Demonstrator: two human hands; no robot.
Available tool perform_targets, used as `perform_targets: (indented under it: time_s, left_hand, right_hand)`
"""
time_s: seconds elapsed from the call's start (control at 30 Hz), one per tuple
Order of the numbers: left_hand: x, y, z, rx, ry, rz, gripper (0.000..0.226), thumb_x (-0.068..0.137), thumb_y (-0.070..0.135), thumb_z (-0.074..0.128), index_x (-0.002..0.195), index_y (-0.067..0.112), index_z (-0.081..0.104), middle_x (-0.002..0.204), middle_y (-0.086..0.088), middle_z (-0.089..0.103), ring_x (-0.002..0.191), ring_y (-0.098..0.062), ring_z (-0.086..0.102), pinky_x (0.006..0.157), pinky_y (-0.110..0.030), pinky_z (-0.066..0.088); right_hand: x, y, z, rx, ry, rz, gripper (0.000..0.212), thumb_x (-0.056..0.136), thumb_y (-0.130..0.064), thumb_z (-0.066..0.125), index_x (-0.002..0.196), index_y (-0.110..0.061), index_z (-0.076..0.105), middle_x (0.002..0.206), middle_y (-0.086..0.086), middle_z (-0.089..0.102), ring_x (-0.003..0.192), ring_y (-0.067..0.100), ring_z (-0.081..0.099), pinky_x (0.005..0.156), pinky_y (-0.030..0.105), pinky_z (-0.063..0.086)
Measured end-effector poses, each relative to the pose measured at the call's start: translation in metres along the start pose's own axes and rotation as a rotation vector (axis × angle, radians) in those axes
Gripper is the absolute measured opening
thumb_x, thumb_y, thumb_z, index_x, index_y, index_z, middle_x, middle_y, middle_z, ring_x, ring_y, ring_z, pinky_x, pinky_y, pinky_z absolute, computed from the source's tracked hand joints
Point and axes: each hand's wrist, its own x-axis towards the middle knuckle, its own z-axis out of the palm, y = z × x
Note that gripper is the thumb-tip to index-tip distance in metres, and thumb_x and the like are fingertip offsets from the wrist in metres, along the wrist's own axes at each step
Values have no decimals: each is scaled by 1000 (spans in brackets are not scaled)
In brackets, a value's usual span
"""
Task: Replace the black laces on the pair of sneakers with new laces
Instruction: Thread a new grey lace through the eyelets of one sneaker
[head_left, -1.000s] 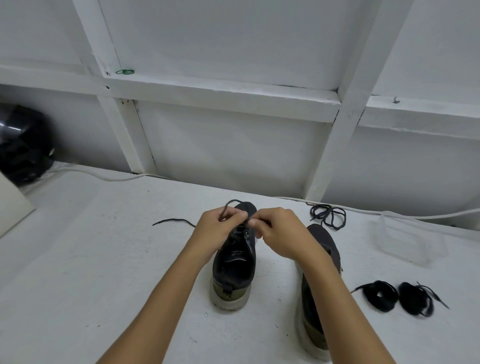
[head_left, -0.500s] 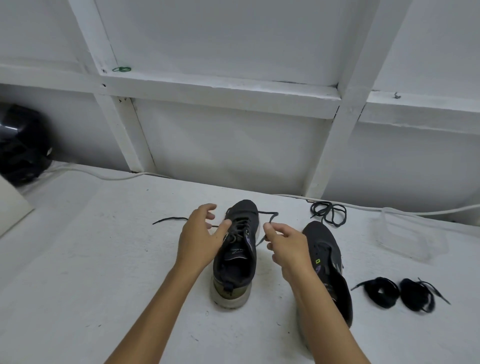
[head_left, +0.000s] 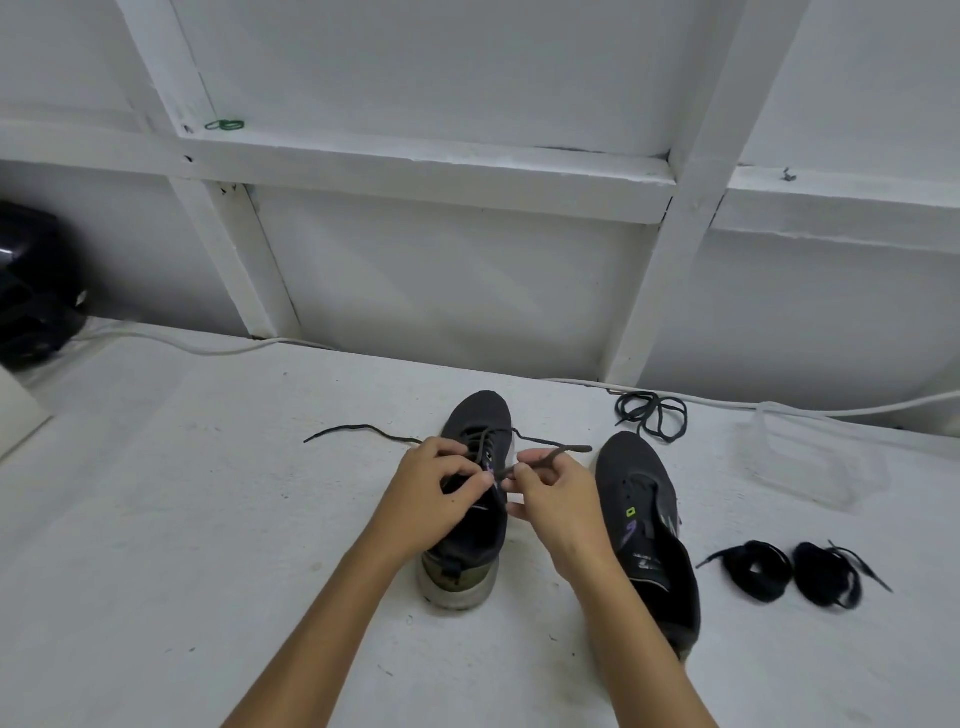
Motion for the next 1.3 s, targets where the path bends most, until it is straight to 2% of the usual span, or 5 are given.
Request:
perform_targets:
  time_s: [0.47,0.83,1.03,1.2,1.3]
  left_hand:
    - [0,-8,1,-53,-47,-8,17,93,42,64,104,33,73,126,17,52,121,-4,48,102,-26,41]
    - [-4,-6,-2,-57,-1,-1,9,85,30,75,94,31,73,122,19,55,114,6,50,89,-5,33]
    - [-3,-3,-2,-44,0,-5,11,85,32,76,96,33,74,122,18,54,113,4,50,89,-5,32]
    - [-3,-2,-2,-41,3,-9,10,85,31,76,93,37,74,121,17,55,114,1,51,88,-5,32]
    - [-1,-2,-1,-27,2,-3,11,85,30,76,94,35,76,120,16,55,114,-1,52,88,-5,33]
  right_hand:
    - [5,5,-3,-327,-45,-183,14,91,-16,70,88,-29,73,84,-7,76,85,10,73,81,40,62]
    - [3,7,-2,-480,-84,-240,39,95,-1,59,77,-35,68,84,-5,74,84,13,72,83,39,61]
    - [0,-4,-2,-576,-101,-284,36,93,4,54,79,-28,65,80,-1,69,74,9,63,64,10,44]
    - [0,-5,-1,-535,-113,-295,36,92,3,57,76,-28,66,75,-4,68,71,7,64,64,15,48]
    - [-1,-3,-1,-505,-103,-320,27,93,-2,63,85,-27,68,78,-11,68,74,-4,63,66,9,46]
